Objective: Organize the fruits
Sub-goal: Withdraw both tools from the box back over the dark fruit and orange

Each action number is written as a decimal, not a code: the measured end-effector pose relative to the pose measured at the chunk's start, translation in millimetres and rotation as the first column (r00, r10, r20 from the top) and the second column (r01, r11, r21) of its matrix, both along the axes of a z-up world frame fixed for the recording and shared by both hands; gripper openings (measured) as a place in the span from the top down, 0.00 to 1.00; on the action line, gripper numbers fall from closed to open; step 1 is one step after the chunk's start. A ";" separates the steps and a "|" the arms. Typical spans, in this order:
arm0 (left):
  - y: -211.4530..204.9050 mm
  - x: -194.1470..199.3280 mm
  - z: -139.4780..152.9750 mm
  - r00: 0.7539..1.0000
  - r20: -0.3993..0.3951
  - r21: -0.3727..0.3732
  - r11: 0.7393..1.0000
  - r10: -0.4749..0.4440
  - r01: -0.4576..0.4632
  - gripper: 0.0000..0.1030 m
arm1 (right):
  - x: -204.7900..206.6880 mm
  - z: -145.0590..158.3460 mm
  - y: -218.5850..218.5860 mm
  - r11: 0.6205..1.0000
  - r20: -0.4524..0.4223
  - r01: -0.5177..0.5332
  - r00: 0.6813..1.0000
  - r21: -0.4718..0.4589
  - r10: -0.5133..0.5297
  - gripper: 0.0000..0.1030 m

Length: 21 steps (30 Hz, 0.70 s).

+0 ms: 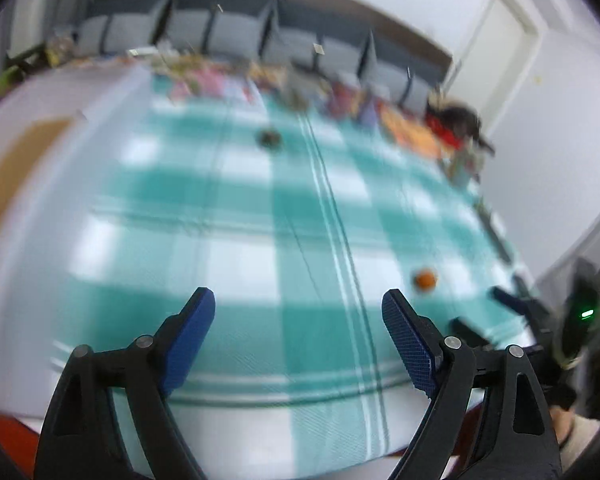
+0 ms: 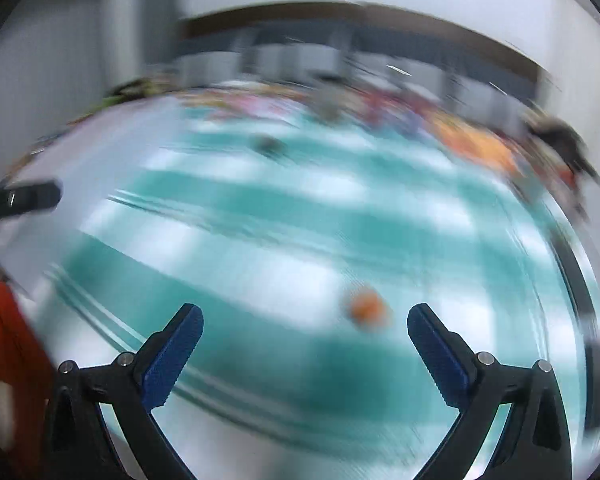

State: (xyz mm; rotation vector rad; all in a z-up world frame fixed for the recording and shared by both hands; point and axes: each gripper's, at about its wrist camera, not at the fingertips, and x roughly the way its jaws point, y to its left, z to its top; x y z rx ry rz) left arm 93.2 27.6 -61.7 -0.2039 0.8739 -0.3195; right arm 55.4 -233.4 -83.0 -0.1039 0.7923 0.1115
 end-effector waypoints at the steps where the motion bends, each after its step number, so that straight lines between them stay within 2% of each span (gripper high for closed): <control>1: -14.1 -2.5 -12.3 1.000 -0.008 0.027 1.000 -0.010 0.010 0.16 | -10.4 -8.9 -18.6 0.999 -0.002 0.053 0.999 -0.004 -0.053 0.01; 3: -36.2 -3.5 -39.9 0.999 -0.014 0.099 0.995 -0.030 0.032 0.17 | -26.2 -27.6 -47.9 0.990 -0.023 0.140 0.990 0.012 -0.139 0.01; 5: -47.2 -4.5 -57.8 0.998 -0.042 0.150 0.987 -0.046 0.052 0.17 | -25.9 -32.8 -72.2 0.979 -0.071 0.197 0.979 0.051 -0.193 0.01; 6: -50.3 -1.2 -61.0 0.998 -0.053 0.163 0.985 -0.043 0.052 0.17 | -25.4 -31.7 -81.2 0.974 -0.067 0.217 0.975 0.066 -0.213 0.01; 8: -52.6 -5.2 -65.9 0.999 -0.005 0.212 0.976 -0.041 0.041 0.16 | -23.7 -30.5 -91.5 0.966 -0.041 0.249 0.968 0.075 -0.247 0.01; 9: -55.2 -4.3 -68.9 0.999 -0.013 0.236 0.971 -0.043 0.045 0.16 | -22.1 -30.2 -93.2 0.962 -0.038 0.264 0.964 0.075 -0.262 0.01; 12: -64.7 -8.7 -75.6 0.997 -0.001 0.302 0.951 -0.076 0.073 0.11 | -16.9 -38.9 -101.4 0.944 -0.052 0.324 0.946 0.068 -0.321 0.01; 15: -65.3 -8.5 -76.7 0.996 0.009 0.307 0.949 -0.084 0.077 0.10 | -13.8 -51.4 -105.3 0.928 -0.064 0.371 0.927 0.022 -0.369 0.01; 21: -65.9 -10.8 -78.4 0.996 0.032 0.314 0.947 -0.083 0.069 0.08 | -13.1 -62.5 -115.7 0.911 -0.101 0.412 0.908 0.031 -0.407 0.01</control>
